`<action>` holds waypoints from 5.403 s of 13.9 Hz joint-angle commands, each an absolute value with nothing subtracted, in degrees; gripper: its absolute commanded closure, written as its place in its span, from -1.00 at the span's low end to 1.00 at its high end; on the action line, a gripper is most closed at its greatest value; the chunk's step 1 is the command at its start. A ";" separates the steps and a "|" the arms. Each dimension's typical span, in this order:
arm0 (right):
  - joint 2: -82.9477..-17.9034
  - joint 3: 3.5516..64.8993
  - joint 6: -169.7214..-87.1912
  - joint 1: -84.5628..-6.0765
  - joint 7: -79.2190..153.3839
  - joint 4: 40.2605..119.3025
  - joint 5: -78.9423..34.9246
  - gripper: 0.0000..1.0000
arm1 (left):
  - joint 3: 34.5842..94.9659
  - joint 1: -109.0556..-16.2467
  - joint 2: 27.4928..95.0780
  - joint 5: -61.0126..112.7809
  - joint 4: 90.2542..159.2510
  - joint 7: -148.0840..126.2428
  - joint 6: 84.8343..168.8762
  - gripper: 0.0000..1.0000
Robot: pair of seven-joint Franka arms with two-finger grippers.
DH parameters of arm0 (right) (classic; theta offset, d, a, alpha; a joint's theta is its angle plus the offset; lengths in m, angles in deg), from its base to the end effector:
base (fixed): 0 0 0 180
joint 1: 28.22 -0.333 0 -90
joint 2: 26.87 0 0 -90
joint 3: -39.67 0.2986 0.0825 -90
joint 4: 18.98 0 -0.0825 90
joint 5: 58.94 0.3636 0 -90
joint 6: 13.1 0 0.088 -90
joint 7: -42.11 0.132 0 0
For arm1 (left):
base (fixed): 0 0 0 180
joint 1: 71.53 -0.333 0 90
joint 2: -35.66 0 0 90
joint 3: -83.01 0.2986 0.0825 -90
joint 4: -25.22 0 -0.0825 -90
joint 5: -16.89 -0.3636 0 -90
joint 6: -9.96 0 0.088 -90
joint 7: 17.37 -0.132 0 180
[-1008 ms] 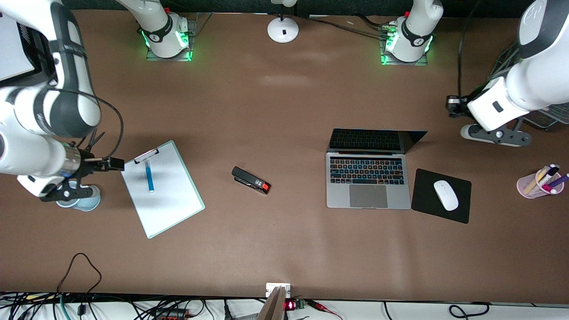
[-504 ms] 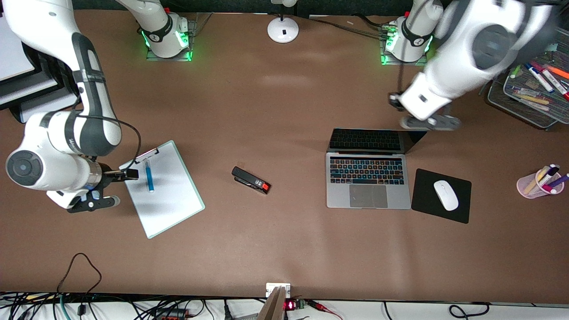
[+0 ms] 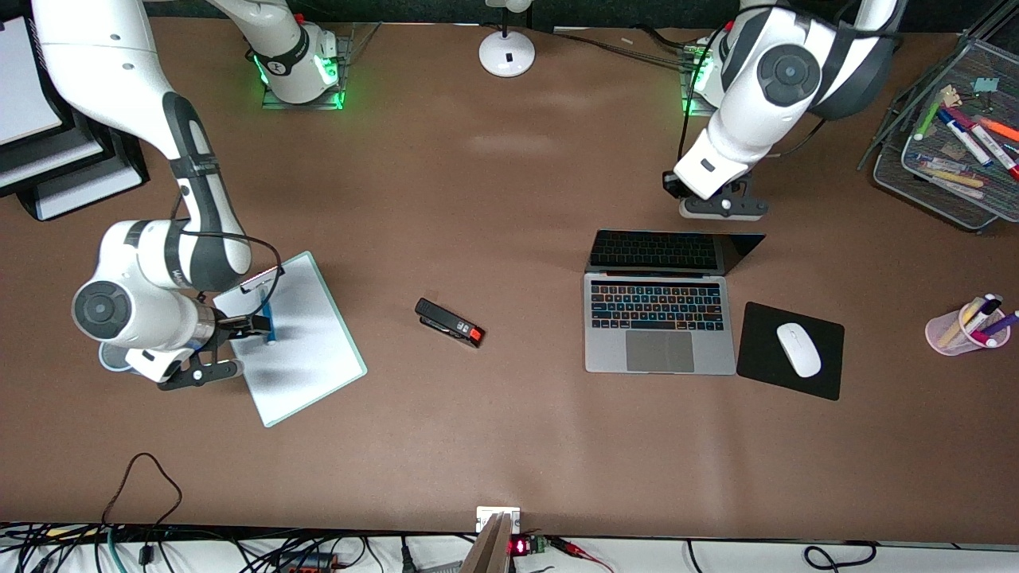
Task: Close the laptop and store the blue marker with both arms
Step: 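Grasp the blue marker with the right gripper while the left gripper reaches the lid, then push the laptop lid shut with the left gripper, then lift the marker with the right gripper while the left gripper withdraws, then carry the blue marker over the mesh pen cup with the right gripper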
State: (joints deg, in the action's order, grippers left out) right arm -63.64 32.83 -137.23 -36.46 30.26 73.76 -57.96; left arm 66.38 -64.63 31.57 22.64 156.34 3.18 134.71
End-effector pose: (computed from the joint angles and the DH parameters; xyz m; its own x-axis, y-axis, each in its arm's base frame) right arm 0.6531 0.0242 0.2179 0.9666 0.2360 -0.0995 0.2407 -0.9698 0.0385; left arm 0.4413 -0.1985 0.3469 0.9981 0.0068 -0.0620 0.0093 -0.9991 0.0403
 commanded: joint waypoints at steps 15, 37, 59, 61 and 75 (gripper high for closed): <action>-64.14 32.82 -146.69 -37.89 29.28 82.10 -57.80 -0.19 | 67.19 -67.92 55.52 11.18 135.97 1.88 147.15 1.00; -64.75 32.82 -146.78 -38.24 28.76 81.48 -57.80 0.54 | 68.77 -67.57 77.76 -0.77 125.67 1.88 165.52 1.00; -50.51 32.47 -135.55 -33.16 -22.60 74.91 -47.90 0.95 | 64.90 -69.85 47.10 8.70 116.02 -5.33 103.30 -0.93; -50.78 32.47 -133.26 -30.43 -31.84 72.88 -44.37 0.97 | 64.56 -71.35 46.22 10.47 115.04 -5.33 102.51 -1.00; -60.78 32.55 -104.78 -13.64 -72.75 55.66 -19.15 0.97 | 77.11 -76.10 35.15 18.74 113.44 -20.18 97.67 -1.00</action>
